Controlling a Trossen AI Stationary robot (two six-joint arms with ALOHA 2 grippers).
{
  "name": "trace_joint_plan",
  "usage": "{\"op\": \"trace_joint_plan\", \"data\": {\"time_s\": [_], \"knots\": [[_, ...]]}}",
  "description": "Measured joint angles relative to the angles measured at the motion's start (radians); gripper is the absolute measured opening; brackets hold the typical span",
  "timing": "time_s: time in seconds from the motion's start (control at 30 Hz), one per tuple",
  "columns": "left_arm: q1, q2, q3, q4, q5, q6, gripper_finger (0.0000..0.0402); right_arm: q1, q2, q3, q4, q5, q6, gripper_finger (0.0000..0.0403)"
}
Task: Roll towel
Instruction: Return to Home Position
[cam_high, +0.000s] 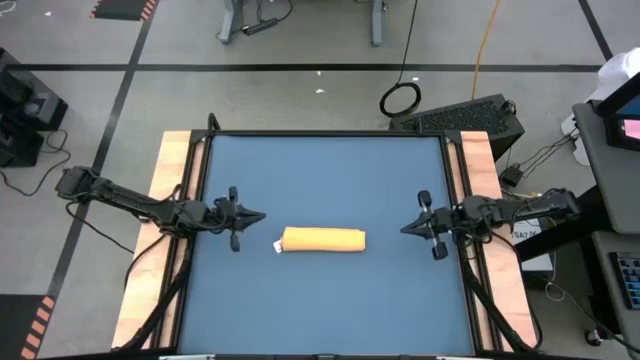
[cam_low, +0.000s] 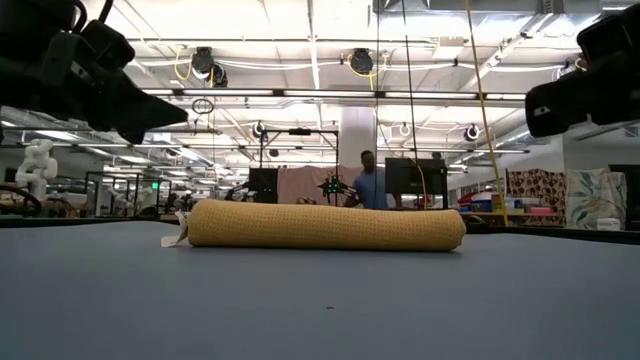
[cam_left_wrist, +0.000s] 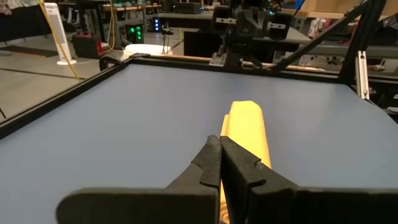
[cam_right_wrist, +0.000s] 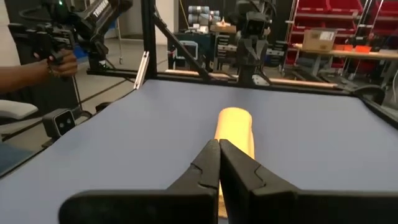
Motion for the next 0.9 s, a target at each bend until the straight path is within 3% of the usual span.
{"op": "trace_joint_plan", "data": {"time_s": [0.27,0.9], "knots": [[0.0,-0.093,0.0,-0.077,0.0,0.002,0.0005,0.0,-0.101,0.0,0.001,0.002,-0.058,0.0],[0.0,-0.43,0.0,-0.365,0.002,0.055,0.0005,0.0,-0.098,0.0,0.0,0.0,-0.026,0.0]]}}
